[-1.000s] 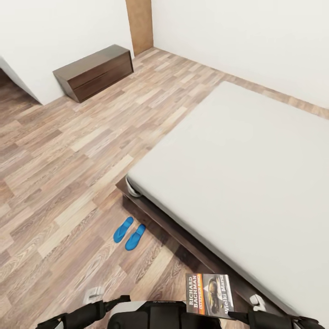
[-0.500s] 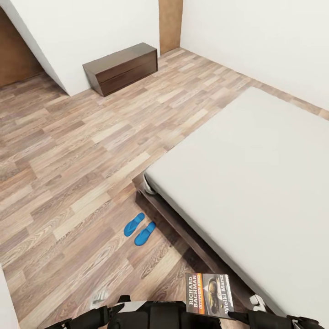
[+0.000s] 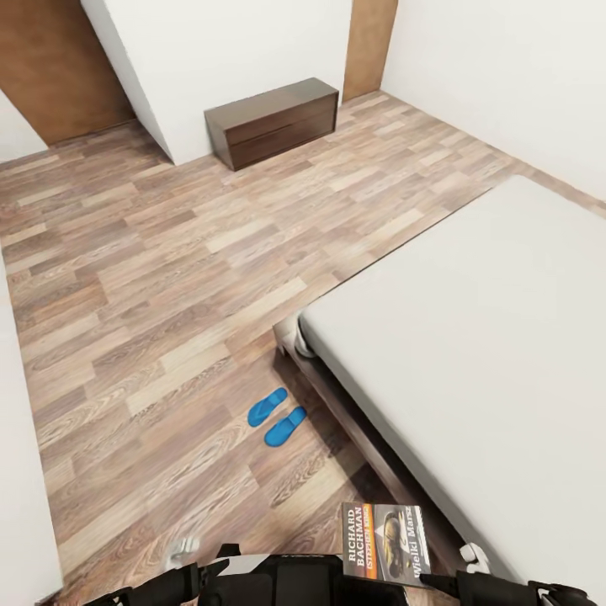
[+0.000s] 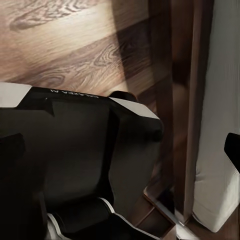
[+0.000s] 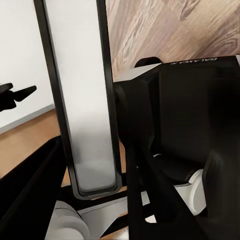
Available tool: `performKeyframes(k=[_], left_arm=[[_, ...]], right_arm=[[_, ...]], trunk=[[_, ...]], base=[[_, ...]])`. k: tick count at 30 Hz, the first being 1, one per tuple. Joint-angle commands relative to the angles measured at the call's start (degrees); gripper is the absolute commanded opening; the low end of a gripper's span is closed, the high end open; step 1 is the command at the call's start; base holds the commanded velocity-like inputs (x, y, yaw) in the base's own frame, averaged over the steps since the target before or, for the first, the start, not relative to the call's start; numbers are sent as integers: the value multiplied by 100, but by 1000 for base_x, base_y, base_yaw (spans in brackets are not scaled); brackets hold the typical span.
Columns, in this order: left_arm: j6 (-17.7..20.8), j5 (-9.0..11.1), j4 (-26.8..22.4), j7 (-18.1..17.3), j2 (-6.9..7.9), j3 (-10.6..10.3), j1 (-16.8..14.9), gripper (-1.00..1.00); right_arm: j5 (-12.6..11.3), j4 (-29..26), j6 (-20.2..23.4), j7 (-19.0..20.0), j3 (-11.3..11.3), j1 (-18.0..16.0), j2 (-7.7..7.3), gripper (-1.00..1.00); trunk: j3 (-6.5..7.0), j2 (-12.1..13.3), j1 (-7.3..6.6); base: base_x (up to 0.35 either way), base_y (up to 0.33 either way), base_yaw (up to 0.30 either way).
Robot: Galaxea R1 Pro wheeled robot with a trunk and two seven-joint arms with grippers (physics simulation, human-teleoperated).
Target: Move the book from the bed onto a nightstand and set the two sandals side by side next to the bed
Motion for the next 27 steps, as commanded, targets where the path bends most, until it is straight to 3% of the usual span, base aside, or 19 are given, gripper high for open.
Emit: performKeyframes(k=[1, 12, 27], left_arm=[[15, 27, 5, -18, 1, -8, -4, 100], [-115, 34, 42, 251, -14, -23, -4, 100], [-126, 36, 49, 283, -87, -17, -4, 100]], right_arm=[[-61, -6, 56, 11, 46, 1, -3, -100], [-61, -6, 48, -20, 39, 2, -6, -100], [-61, -6, 48, -21, 37, 0, -3, -100]], trunk=[[-6, -7, 2], [-6, -7, 2], [-6, -7, 2]], base=[[0, 0, 293], [0, 0, 293], [0, 0, 293]])
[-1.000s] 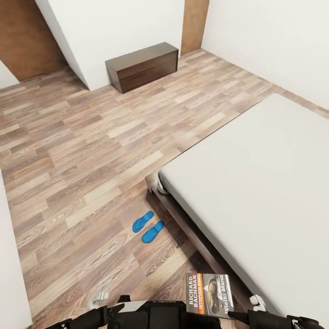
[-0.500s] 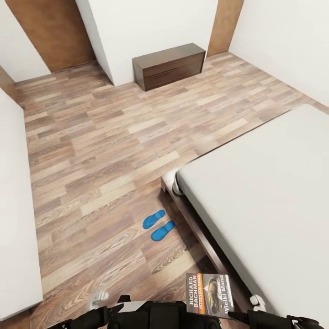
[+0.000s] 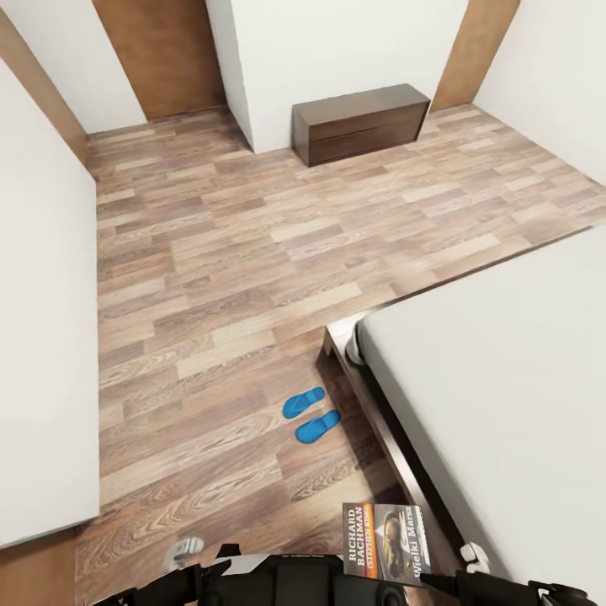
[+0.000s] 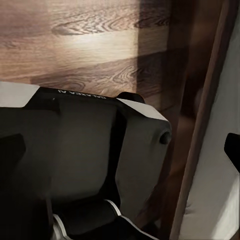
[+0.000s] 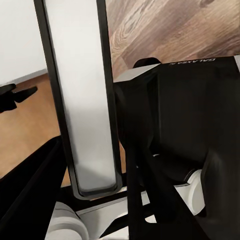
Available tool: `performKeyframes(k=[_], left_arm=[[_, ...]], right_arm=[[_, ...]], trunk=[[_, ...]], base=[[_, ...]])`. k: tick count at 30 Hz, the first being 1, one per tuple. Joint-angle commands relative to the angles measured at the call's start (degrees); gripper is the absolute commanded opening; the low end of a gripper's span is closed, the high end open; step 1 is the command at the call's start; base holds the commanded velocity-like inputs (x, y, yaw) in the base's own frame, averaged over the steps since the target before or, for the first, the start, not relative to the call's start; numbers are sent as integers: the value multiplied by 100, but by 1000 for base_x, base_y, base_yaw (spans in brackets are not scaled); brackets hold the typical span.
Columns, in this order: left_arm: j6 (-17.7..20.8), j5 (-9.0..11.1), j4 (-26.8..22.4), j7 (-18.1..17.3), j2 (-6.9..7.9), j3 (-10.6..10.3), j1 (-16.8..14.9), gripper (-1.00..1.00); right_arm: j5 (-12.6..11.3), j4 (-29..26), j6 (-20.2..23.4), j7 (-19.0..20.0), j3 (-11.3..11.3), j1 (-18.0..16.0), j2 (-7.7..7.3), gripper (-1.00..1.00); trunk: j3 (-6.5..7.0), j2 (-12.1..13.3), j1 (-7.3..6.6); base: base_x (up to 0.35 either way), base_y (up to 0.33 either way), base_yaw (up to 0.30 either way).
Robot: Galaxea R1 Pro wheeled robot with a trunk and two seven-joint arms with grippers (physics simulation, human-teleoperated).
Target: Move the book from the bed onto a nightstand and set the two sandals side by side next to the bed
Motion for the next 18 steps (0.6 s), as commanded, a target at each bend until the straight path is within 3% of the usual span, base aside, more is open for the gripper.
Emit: performKeyframes(k=[1, 18], left_arm=[[2, 28, 7, -18, 1, -13, -4, 100], [2, 21, 7, -18, 1, -13, -4, 100]], right_arm=[[-61, -6, 56, 14, 48, -1, -5, -100], [-61, -5, 56, 14, 48, 1, -5, -100]], trunk=[[-6, -7, 2], [-6, -7, 2]], base=[[0, 0, 293], [0, 0, 293]])
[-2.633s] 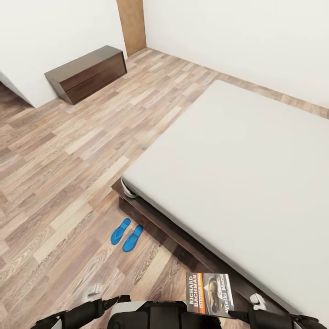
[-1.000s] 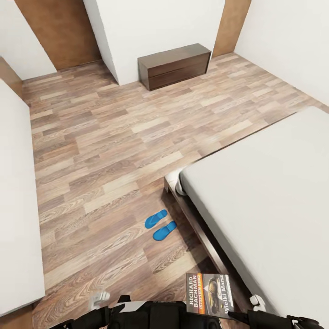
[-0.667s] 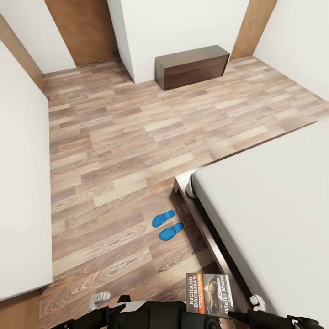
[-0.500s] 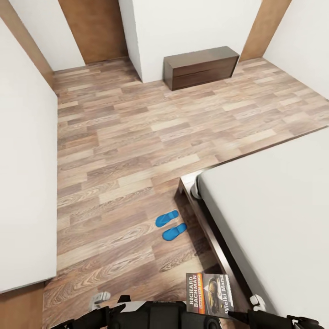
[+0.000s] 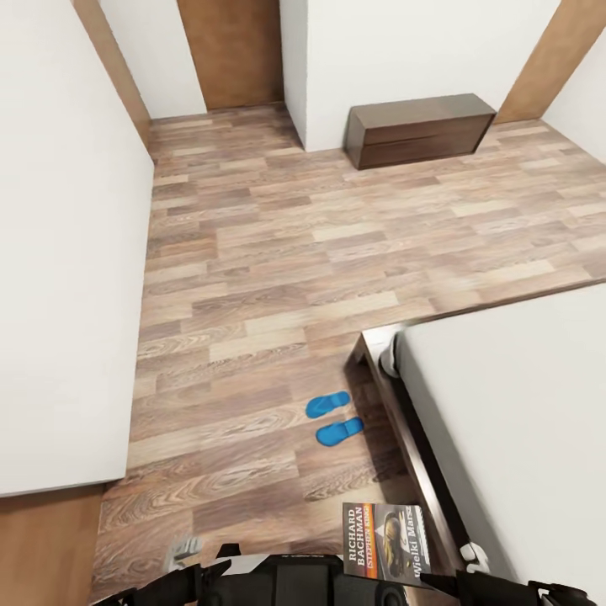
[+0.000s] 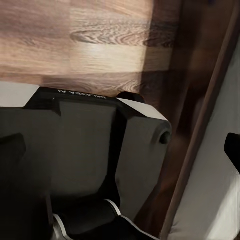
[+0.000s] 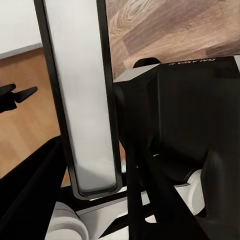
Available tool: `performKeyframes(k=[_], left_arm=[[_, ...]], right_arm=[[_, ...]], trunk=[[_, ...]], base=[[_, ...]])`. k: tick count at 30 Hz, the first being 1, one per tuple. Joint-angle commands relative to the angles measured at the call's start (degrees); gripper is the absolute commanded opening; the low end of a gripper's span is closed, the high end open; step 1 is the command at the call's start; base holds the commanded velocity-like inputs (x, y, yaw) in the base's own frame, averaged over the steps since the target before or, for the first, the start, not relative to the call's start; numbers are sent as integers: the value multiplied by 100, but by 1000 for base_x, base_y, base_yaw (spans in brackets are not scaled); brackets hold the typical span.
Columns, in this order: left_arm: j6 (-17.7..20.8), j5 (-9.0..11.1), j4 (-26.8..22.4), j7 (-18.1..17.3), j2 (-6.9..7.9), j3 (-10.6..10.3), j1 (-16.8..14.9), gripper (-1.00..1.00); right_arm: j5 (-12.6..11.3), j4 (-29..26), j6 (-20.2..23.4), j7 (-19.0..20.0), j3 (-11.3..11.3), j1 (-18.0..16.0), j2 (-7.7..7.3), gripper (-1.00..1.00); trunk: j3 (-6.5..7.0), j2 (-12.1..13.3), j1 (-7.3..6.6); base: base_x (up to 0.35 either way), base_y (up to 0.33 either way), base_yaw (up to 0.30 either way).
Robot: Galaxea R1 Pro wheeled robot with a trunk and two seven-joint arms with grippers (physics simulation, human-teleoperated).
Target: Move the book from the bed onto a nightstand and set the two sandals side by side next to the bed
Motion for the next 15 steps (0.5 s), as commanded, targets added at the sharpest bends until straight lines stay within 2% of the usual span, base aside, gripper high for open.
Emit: performKeyframes(k=[1, 15], left_arm=[[2, 26, 7, -18, 1, -12, -4, 100], [2, 25, 7, -18, 1, -12, -4, 100]], right_arm=[[-61, -6, 56, 14, 48, -1, -3, -100], [-61, -5, 56, 14, 48, 0, -4, -100]], trunk=[[-6, -7, 2], [-6, -7, 2]], base=[[0, 0, 293], [0, 0, 293]])
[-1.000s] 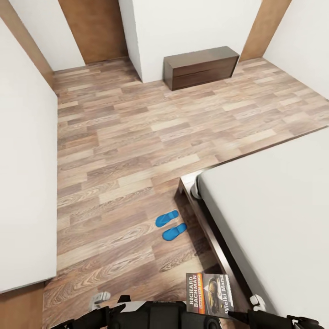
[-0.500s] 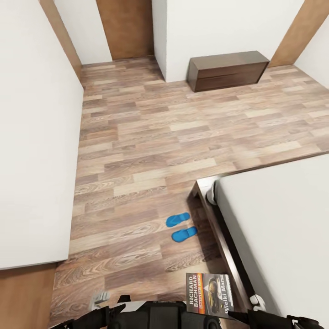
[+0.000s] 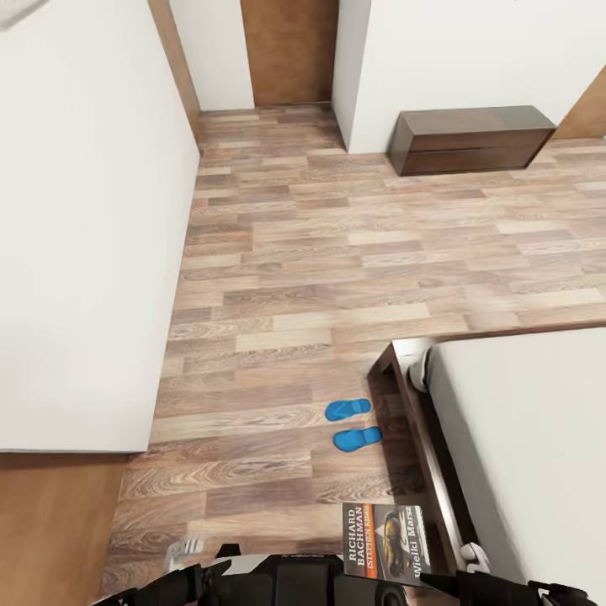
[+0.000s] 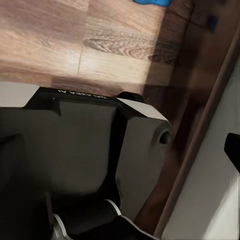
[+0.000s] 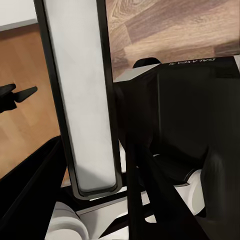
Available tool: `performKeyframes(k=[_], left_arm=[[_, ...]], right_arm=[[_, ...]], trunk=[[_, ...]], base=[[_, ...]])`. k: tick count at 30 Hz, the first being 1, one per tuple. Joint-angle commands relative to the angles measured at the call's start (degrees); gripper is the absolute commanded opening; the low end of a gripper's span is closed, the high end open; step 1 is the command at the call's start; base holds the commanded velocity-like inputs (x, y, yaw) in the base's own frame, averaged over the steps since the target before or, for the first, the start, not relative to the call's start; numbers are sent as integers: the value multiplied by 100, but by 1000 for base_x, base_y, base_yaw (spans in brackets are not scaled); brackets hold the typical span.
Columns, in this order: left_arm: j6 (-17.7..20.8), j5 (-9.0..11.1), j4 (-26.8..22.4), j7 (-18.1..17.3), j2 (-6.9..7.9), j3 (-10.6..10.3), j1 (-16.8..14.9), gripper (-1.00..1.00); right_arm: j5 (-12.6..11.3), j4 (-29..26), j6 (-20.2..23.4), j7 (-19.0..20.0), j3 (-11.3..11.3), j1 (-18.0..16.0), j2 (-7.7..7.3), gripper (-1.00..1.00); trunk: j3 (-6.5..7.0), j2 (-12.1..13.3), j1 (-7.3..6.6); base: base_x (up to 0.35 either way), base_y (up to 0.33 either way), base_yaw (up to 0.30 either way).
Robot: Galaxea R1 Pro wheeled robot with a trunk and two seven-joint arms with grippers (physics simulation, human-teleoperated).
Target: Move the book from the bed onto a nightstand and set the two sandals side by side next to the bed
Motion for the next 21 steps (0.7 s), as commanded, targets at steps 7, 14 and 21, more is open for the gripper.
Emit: performKeyframes(k=[7, 14, 21], left_arm=[[2, 28, 7, -18, 1, -12, -4, 100], [2, 27, 7, -18, 1, -12, -4, 100], [2, 27, 7, -18, 1, -12, -4, 100]], right_arm=[[-61, -5, 56, 14, 45, 2, -8, -100], [-61, -6, 56, 14, 45, 1, -5, -100], [-61, -5, 56, 14, 45, 1, -7, -100]], trunk=[[-6, -7, 2], [-6, -7, 2], [-6, -7, 2]], base=[[0, 0, 293], [0, 0, 293], [0, 0, 293]])
